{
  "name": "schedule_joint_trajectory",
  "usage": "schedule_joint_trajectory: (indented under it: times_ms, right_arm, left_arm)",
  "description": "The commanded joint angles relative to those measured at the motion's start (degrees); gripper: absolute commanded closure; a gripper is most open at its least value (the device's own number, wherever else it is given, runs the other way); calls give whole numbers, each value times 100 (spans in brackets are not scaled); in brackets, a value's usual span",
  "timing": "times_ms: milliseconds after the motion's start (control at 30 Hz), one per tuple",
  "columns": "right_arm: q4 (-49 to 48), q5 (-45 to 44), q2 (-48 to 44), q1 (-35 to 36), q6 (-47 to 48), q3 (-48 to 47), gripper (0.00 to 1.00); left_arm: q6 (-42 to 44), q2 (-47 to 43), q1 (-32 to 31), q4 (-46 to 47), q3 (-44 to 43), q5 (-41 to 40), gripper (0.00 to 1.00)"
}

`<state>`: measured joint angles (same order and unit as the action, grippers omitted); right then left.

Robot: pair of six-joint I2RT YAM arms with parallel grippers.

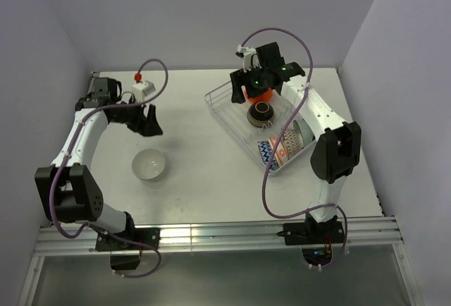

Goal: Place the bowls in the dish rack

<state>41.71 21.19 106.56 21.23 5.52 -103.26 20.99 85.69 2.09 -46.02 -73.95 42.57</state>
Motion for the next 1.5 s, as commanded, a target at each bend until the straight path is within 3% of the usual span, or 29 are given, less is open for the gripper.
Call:
schedule_joint_trajectory:
  times_ms: [0, 233, 600, 800, 1033, 1167, 1267, 1467]
  right_arm:
    - [135, 446, -232, 56, -7, 122, 19]
    - [47, 641, -426, 118, -68, 456, 6]
    - [21, 597, -619, 127, -77, 571, 2]
    - [65, 614, -646, 118, -33, 562, 2]
    - [135, 597, -654, 118, 54, 553, 2]
    - [135, 623, -646, 127, 63, 535, 2]
    - [179, 649, -602, 127, 63, 474, 2]
    - [214, 693, -593, 127, 55, 430, 2]
  left_arm:
    - [2178, -473, 134, -1417, 363, -555, 24]
    - [3270, -624, 389, -1709, 1074, -1171, 22]
    - [3157, -449, 459, -102, 2042, -1655, 24]
    - [3069, -114, 450, 67, 1886, -1428, 27]
    - [3157, -438, 450, -794, 1156, -610, 27]
    - [2919, -598, 573, -794, 1015, -785, 27]
    - [3235, -282, 854, -1014, 988, -1013, 27]
    - [3279, -141, 1154, -312, 1602, -1698, 24]
